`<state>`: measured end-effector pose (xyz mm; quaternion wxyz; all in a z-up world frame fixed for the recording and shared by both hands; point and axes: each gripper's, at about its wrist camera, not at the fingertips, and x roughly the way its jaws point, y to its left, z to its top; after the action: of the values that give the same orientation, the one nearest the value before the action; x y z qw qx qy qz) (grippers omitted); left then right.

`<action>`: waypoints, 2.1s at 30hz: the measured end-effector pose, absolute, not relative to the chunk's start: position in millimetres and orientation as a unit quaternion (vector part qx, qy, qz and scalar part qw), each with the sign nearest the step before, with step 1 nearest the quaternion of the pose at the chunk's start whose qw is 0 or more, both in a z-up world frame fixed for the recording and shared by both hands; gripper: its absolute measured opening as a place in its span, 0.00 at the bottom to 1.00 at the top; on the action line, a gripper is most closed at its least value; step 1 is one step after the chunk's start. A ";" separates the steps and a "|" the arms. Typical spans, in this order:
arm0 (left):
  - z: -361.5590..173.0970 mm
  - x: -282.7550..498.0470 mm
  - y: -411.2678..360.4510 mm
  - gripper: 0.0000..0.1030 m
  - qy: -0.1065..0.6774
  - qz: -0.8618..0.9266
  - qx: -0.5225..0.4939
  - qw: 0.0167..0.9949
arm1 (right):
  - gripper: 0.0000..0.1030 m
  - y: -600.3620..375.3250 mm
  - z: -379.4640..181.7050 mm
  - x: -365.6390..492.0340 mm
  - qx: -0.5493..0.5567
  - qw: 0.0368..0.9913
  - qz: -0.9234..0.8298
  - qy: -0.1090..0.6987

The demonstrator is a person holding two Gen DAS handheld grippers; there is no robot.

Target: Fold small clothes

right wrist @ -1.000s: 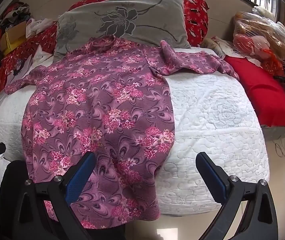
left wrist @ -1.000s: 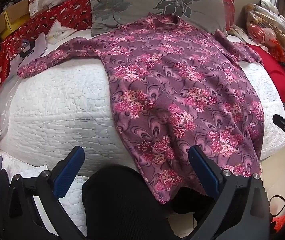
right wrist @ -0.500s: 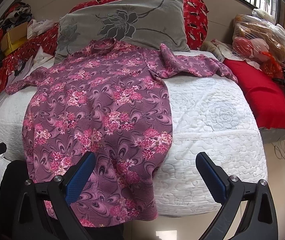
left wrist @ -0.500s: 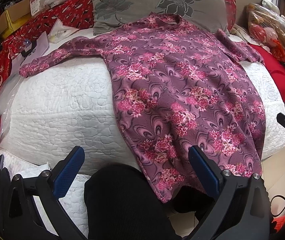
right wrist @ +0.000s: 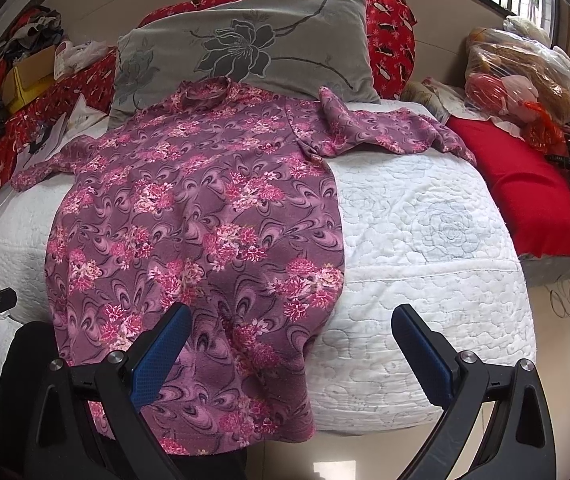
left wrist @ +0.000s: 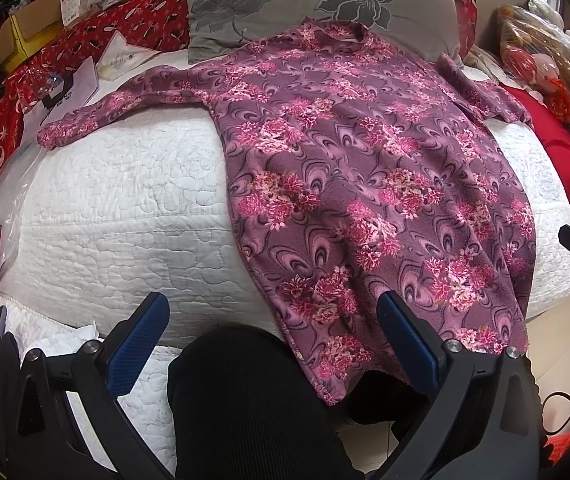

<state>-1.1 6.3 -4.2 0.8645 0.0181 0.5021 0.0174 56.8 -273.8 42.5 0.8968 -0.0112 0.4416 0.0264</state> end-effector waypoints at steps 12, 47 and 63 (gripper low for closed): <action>-13.8 5.0 12.0 1.00 0.523 0.016 0.003 0.852 | 0.98 -276.4 41.9 59.9 -0.010 0.897 0.023 0.441; -43.5 31.2 30.8 1.00 0.572 0.035 -0.035 0.818 | 0.98 -293.6 15.0 74.6 0.014 0.885 0.009 0.465; -115.8 66.9 19.7 0.98 0.687 0.057 0.000 0.724 | 0.88 -319.6 -48.9 78.0 0.062 0.834 0.008 0.548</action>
<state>66.9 19.7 -115.8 0.7240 0.0001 0.6874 0.0568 78.0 -319.6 -48.9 0.8339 0.0624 0.5483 0.0084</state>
